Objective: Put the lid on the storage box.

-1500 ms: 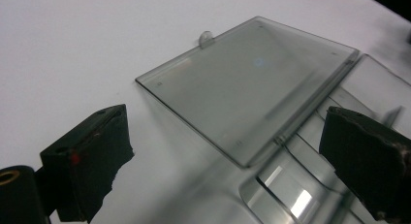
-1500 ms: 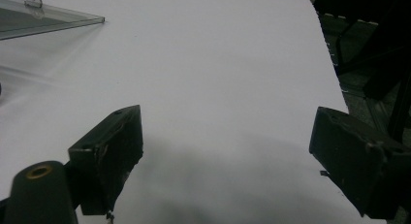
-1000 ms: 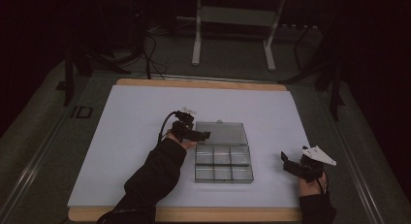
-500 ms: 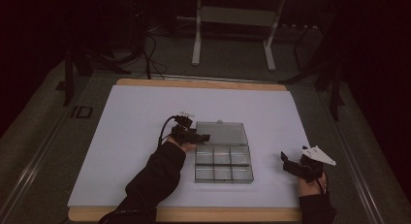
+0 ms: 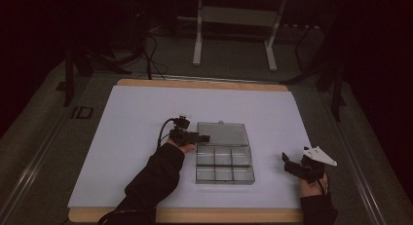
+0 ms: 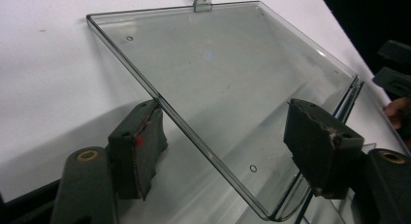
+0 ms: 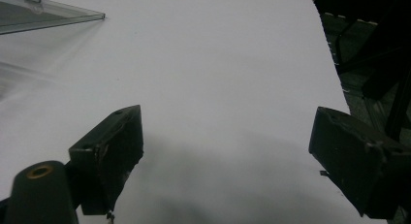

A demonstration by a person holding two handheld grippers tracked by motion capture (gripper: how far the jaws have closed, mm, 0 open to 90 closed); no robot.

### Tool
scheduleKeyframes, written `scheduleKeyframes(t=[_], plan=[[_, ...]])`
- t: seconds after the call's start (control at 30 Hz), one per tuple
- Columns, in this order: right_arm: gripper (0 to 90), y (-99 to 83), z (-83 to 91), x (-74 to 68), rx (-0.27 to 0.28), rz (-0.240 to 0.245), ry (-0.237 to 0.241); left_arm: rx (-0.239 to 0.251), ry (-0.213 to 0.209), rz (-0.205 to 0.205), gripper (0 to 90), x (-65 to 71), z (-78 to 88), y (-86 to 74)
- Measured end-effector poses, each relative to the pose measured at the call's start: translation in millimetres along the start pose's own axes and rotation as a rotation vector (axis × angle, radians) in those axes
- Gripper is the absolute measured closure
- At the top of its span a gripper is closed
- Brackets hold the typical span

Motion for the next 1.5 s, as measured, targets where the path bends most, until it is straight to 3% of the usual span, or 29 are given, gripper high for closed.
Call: scheduleKeyframes(t=[0.1, 0.33, 0.6, 0.83, 0.97, 1.17, 1.27, 1.4, 1.5], plan=[[12.0, 0.1, 0.1, 0.1, 0.001, 0.0, -0.001, 0.024, -0.029, -0.013, 39.7, 2.3, 1.8, 1.2], [12.0, 0.1, -0.5, 0.5, -0.004, 0.0, -0.003, 0.058, -0.017, -0.094, 52.8, 6.9, 10.9, 5.8], [12.0, 0.7, -0.2, -0.2, -0.005, 0.0, 0.004, 0.094, -0.057, -0.149, 67.1, 8.2, 23.0, 9.8], [12.0, 3.2, 0.0, -2.5, -0.016, 0.006, 0.016, 0.117, -0.068, -0.191, 76.0, 13.1, 31.6, 11.9], [12.0, 8.3, 0.4, -6.7, -0.009, 0.015, 0.05, 0.131, -0.091, -0.208, 79.2, 14.0, 35.0, 11.0], [11.9, 24.8, 2.1, -16.9, 0.01, 0.048, 0.082, 0.151, -0.094, -0.234, 80.9, 15.4, 36.8, 9.9], [11.8, 33.7, 1.6, -27.3, 0.011, 0.079, 0.124, 0.161, -0.088, -0.248, 81.1, 16.4, 37.2, 9.4], [11.7, 45.7, -1.2, -40.2, 0.01, 0.061, 0.187, 0.173, -0.077, -0.272, 81.2, 17.8, 38.1, 8.5], [11.8, 56.3, -3.3, -49.0, 0.027, 0.059, 0.207, 0.171, -0.072, -0.283, 81.3, 18.3, 38.9, 8.1]])
Point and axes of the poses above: each handheld gripper's, and its own axes: z roughly backward along the jaws, y roughly out of its top, x roughly to its right, the point moved 8 cm from there along -z, roughly forward along the jaws, and after that the axes turned 4 degrees about -z, right-handed, at the moved point
